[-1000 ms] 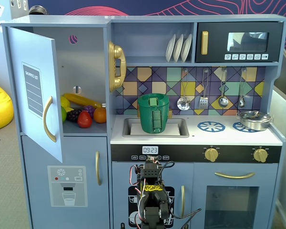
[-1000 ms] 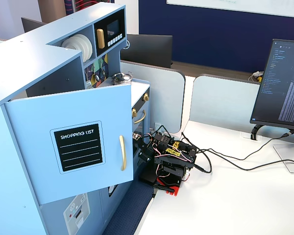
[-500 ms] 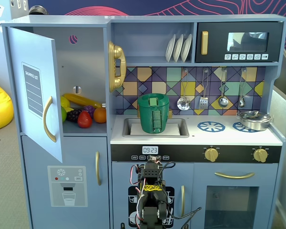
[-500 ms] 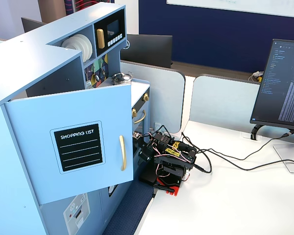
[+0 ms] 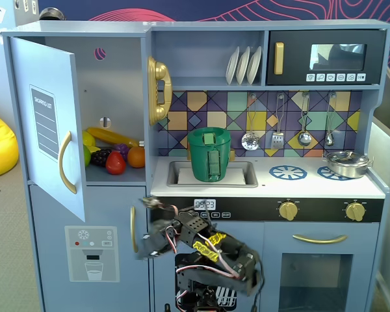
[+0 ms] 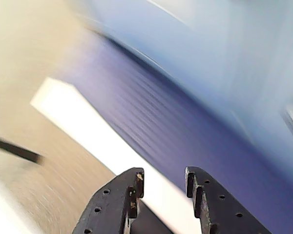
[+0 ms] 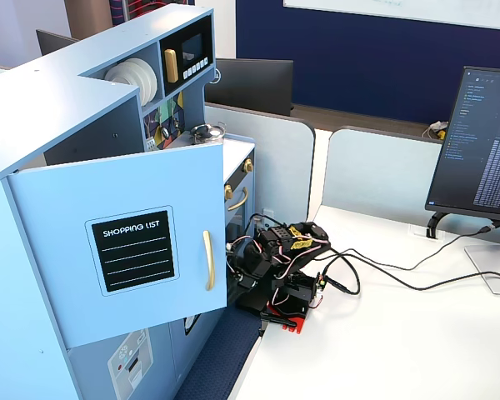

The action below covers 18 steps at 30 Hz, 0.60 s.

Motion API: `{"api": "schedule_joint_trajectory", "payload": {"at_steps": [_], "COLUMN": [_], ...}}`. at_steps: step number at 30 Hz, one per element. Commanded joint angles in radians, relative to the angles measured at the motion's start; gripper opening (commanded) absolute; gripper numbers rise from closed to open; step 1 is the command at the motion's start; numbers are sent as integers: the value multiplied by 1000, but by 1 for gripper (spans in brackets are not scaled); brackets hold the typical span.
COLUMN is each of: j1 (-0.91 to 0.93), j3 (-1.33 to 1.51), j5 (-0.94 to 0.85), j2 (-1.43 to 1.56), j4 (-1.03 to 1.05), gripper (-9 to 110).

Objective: Close the left cabinet door

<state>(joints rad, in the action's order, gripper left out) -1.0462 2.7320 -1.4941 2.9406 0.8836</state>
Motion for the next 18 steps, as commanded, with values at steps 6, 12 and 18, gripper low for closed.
{"api": "schedule_joint_trajectory", "payload": {"at_steps": [6,12,18], "j1": [-419,-549,-617], "j3": [-222,-321,-439], "j5": [-140,-152,-193], "j2": [-202,-364,-525], "j4": [-403,-641,-776], "gripper": [0,0,0]}}
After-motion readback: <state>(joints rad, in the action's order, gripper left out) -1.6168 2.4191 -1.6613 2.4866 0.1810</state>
